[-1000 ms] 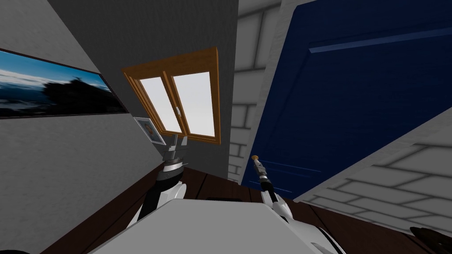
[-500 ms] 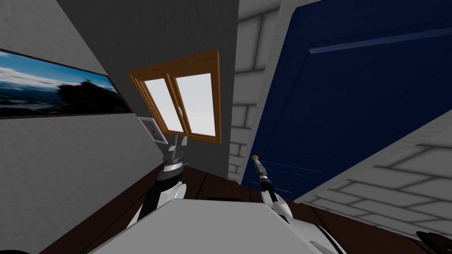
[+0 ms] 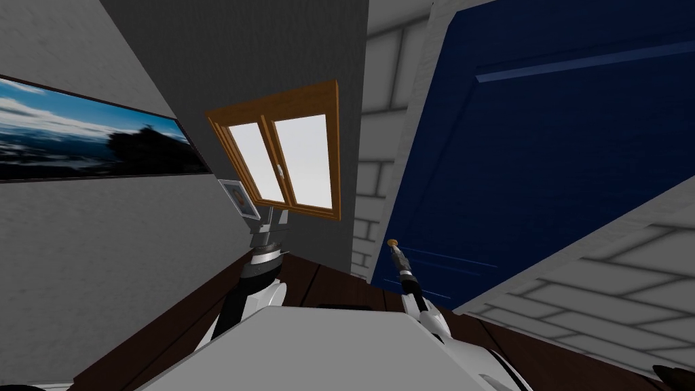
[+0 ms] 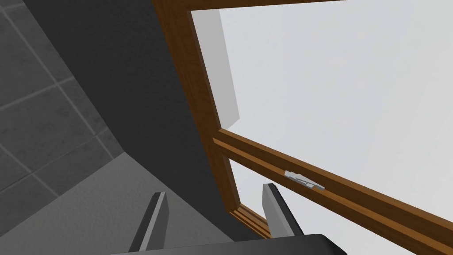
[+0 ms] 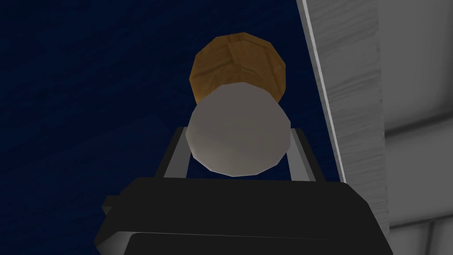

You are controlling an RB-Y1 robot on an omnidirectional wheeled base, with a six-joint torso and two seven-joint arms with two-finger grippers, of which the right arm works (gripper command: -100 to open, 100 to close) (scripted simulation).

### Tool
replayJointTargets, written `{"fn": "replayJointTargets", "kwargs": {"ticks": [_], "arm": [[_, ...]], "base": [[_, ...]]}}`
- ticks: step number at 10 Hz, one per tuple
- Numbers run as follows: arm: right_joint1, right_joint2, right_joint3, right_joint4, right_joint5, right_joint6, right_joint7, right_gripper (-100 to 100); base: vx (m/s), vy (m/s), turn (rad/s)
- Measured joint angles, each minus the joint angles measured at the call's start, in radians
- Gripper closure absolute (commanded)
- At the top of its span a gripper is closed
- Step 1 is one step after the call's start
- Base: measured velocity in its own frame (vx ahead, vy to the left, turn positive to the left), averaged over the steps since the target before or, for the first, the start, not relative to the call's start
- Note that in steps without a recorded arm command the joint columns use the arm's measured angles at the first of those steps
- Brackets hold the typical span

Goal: Pull the door open

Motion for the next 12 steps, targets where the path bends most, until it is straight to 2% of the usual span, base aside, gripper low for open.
{"fn": "replayJointTargets", "kwargs": {"ticks": [1,4,6,7,8,9,11,12], "arm": [[-0.006,-0.002,0.001,0.012,-0.003,-0.005,-0.022,100],[0.001,-0.002,0.005,-0.002,-0.015,-0.001,-0.097,100],[-0.007,-0.005,0.007,0.014,-0.025,-0.009,-0.15,100],[0.009,-0.003,0.009,-0.015,-0.028,0.003,-0.172,100],[0.004,-0.005,0.01,-0.008,-0.032,0.004,-0.198,100],[0.015,-0.003,0.011,-0.029,-0.035,0.012,-0.216,100],[0.019,-0.004,0.013,-0.037,-0.042,0.018,-0.259,100],[0.011,-0.007,0.015,-0.02,-0.047,0.01,-0.284,100]], "base": [[-0.017,-0.01,0.02],[-0.028,-0.012,0.034],[-0.03,-0.016,0.041],[-0.025,-0.008,0.034],[-0.021,-0.006,0.018],[-0.026,-0.009,0.037],[-0.018,-0.013,0.029],[-0.038,-0.015,0.055]]}}
